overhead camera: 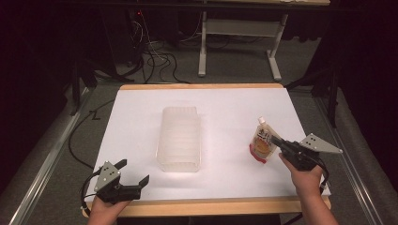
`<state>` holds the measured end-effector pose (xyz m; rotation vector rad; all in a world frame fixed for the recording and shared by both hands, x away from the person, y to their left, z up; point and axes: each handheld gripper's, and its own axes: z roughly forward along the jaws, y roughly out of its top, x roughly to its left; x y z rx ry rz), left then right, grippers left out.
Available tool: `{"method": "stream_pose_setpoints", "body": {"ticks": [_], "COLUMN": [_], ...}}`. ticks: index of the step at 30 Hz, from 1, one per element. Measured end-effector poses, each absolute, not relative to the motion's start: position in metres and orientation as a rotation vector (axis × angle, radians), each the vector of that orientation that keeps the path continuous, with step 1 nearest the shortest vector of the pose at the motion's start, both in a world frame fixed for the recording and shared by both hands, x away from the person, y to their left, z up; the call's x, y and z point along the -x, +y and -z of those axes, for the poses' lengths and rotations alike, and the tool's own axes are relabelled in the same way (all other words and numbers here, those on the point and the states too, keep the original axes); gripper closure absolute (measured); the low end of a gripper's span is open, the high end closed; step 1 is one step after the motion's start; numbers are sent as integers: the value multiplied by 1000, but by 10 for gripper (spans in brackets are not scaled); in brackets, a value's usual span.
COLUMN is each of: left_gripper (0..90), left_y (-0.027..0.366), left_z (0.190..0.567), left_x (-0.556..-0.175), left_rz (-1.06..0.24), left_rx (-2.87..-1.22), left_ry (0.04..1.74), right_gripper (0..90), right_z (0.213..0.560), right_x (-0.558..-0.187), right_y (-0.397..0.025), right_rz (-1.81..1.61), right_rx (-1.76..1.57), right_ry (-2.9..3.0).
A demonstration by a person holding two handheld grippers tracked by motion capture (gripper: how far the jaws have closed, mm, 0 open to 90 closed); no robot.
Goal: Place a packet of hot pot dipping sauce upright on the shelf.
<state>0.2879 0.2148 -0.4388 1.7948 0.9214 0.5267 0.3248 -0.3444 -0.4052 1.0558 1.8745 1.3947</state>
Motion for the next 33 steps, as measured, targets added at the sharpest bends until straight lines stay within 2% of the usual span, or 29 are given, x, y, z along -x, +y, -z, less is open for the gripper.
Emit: {"method": "stream_pose_setpoints", "body": {"ticks": [19,33], "left_gripper": [20,20], "left_y": [215,218], "left_z": [437,436], "left_x": [-286,-285], "left_rz": [-537,-551], "left_rx": [-1795,-1780], "left_ry": [912,918], "right_gripper": [900,900], "right_z": [397,383], "right_x": [-329,-333], "right_y": [-350,-335], "right_rz": [-1449,-1457], "right_rx": [-1003,-857], "right_ry": [1886,1971]}}
